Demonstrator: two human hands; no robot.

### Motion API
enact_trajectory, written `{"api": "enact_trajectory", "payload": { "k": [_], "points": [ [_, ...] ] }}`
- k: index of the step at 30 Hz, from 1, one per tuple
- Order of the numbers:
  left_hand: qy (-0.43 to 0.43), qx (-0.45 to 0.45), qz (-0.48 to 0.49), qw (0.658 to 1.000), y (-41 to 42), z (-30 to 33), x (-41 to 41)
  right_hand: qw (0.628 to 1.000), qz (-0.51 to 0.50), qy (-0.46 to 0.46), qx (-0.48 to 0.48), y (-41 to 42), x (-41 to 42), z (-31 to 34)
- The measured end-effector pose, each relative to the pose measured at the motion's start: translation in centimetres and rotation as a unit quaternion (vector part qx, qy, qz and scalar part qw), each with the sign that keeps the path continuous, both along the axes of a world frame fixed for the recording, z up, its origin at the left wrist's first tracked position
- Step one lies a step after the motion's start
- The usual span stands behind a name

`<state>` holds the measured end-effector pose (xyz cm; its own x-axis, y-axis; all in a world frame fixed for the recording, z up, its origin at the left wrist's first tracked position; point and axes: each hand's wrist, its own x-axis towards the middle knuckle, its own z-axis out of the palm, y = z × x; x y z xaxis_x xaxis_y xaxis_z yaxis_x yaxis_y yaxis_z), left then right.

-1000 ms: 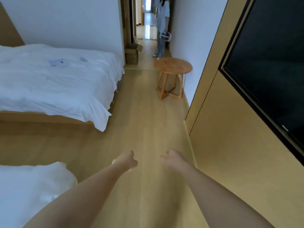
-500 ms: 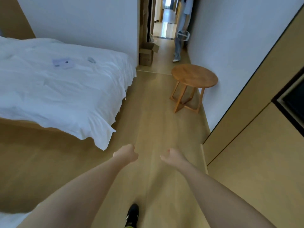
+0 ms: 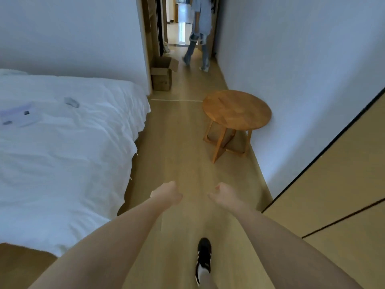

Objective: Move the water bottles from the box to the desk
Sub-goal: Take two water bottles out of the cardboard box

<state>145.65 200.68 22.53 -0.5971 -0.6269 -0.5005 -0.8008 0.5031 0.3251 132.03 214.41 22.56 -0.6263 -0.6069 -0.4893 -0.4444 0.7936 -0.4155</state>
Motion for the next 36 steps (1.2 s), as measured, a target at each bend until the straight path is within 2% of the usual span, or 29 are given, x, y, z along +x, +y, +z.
{"api": "enact_trajectory", "payload": {
  "k": [8,16,25,30,36],
  "points": [
    [-0.016,0.019,0.012,1.000,-14.2,-0.8,-17.3,0.999,0.045,0.004,0.017,-15.2,-17.6,-1.3],
    [-0.035,-0.015,0.037,0.999,-30.8,-0.3,-28.8,0.998,0.068,0.012,-0.011,-32.3,-29.7,0.7],
    [-0.020,0.036,-0.014,0.999,-53.5,-3.9,-42.1,0.998,0.067,0.014,0.005,-53.0,-43.7,-1.0],
    [-0.017,0.011,-0.019,1.000,-66.4,-2.1,-49.1,0.999,0.042,0.013,-0.002,-64.2,-51.4,0.4],
    [-0.007,-0.023,-0.009,1.000,-77.4,-1.0,-58.4,1.000,0.023,0.011,-0.011,-75.1,-60.2,0.8]
  ]
}}
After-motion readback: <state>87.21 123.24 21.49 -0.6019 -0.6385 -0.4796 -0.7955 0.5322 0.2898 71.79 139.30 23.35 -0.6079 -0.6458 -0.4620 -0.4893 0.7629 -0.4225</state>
